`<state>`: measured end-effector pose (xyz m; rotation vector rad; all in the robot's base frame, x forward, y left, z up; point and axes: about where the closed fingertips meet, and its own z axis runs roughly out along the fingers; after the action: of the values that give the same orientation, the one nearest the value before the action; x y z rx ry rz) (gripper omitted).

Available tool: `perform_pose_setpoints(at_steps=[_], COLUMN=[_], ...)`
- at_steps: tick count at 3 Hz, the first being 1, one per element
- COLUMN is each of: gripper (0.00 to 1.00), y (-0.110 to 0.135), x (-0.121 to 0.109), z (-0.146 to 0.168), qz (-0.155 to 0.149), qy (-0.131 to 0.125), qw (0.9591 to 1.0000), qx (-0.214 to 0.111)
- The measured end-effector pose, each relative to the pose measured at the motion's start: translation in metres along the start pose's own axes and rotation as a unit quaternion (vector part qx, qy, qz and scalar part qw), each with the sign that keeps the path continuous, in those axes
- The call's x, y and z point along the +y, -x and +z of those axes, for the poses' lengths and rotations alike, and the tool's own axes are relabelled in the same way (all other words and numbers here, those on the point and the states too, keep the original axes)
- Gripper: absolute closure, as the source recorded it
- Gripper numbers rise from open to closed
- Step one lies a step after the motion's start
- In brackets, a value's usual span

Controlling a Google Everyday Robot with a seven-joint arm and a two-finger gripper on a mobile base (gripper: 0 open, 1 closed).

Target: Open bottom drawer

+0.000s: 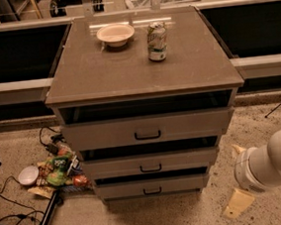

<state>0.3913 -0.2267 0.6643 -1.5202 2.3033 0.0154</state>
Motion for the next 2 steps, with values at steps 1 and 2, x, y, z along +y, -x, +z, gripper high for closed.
perform_pose_setpoints(at_steps=[1,2], gripper=[0.0,0.0], y=[0.001,-0.002], x=[0.009,0.033], z=[0.035,0.122], qz=[-0.016,-0.038], qy=[0.008,0.038], qw=[0.9997,0.998], qx=[0.017,0.035])
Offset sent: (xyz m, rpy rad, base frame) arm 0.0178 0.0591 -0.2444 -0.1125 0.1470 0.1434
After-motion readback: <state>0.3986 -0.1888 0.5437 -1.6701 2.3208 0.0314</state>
